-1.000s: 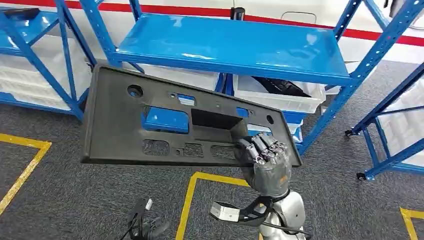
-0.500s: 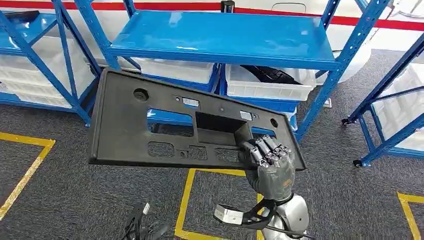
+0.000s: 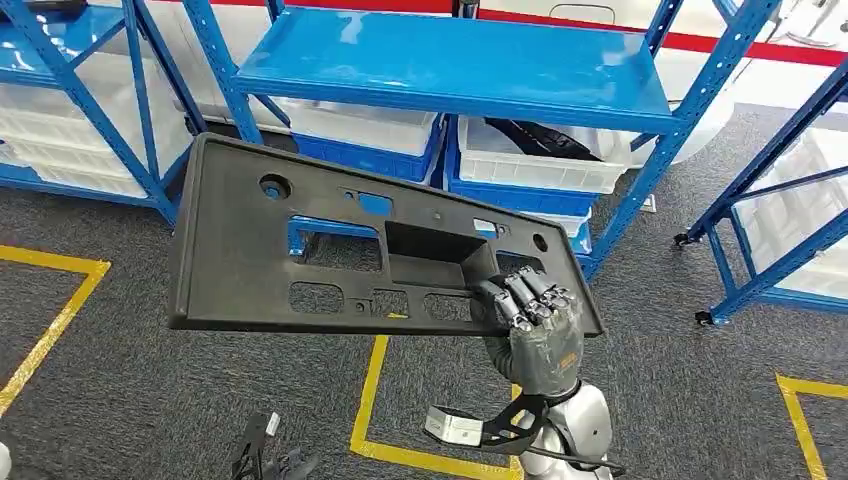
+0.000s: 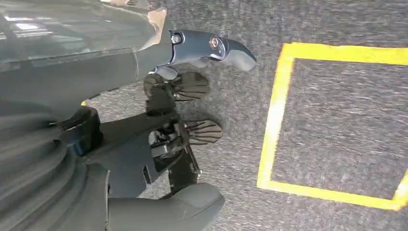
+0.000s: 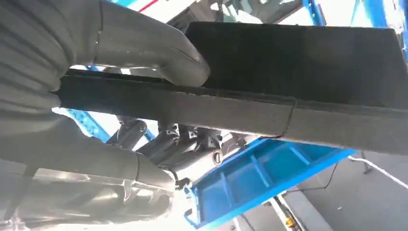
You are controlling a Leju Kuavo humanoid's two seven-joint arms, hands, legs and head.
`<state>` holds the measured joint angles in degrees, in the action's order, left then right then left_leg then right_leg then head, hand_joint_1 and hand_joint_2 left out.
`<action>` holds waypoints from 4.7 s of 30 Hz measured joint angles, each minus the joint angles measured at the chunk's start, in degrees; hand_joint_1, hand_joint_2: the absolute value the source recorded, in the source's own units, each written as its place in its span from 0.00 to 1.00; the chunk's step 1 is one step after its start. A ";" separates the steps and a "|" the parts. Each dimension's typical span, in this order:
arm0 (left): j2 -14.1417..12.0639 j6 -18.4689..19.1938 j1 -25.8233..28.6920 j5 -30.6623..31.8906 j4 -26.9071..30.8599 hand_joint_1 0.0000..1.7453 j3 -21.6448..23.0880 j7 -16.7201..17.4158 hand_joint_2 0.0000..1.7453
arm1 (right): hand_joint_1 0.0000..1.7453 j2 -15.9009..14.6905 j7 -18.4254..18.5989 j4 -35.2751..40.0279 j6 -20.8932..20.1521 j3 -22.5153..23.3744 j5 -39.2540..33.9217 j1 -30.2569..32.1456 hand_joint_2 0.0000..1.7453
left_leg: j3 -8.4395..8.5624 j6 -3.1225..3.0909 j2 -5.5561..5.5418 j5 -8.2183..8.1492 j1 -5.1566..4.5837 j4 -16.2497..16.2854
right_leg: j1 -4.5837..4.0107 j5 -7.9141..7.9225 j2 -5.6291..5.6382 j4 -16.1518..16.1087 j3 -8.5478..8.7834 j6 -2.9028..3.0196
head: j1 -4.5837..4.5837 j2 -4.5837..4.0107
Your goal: Take the parts from the cabinet and place them on the table.
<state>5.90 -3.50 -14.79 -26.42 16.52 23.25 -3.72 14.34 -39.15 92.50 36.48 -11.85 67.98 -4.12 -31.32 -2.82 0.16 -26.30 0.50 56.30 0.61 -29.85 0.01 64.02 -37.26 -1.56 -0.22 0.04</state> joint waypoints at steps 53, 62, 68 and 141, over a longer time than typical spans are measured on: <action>4.07 -1.90 -2.15 3.61 0.44 0.00 -6.43 2.25 1.00 | 1.00 -0.89 -0.02 -6.86 0.00 -1.42 -6.51 -4.40 1.00 | -4.63 3.63 -0.23 -2.74 0.45 11.33 | 0.11 4.44 -0.15 -6.90 4.56 2.30 | 0.15 0.00; 3.98 -2.05 -2.41 3.56 0.48 0.00 -7.98 2.14 1.00 | 1.00 -1.49 -0.02 -7.69 0.00 -1.42 -7.76 -5.32 1.00 | -0.29 0.32 -0.04 0.02 0.04 0.65 | -0.26 2.44 -0.02 -2.75 1.13 0.22 | -0.15 0.00; 3.87 -2.08 -2.16 3.45 0.48 0.00 -9.35 1.97 1.00 | 1.00 -1.73 -0.02 -10.27 0.00 -1.38 -6.58 -6.04 1.00 | -3.87 0.33 0.17 2.63 -0.03 0.86 | 0.29 -1.22 -0.04 5.99 1.14 -1.12 | -0.55 0.00; 2.86 -4.59 -1.17 5.49 1.22 0.00 -13.72 -0.11 1.00 | 1.00 -4.28 2.80 -16.50 0.00 -6.10 -14.34 -12.07 1.00 | -8.54 3.68 -0.17 -8.16 0.65 15.88 | 0.26 4.48 1.22 -6.33 3.49 2.40 | -0.59 0.00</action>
<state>8.76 -8.09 -15.96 -20.94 17.75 9.53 -3.83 10.05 -36.35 76.00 36.48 -17.95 53.64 -16.18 -39.86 0.86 -0.01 -34.46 1.14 72.18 0.86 -25.37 1.22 57.69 -33.77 0.84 -0.81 0.04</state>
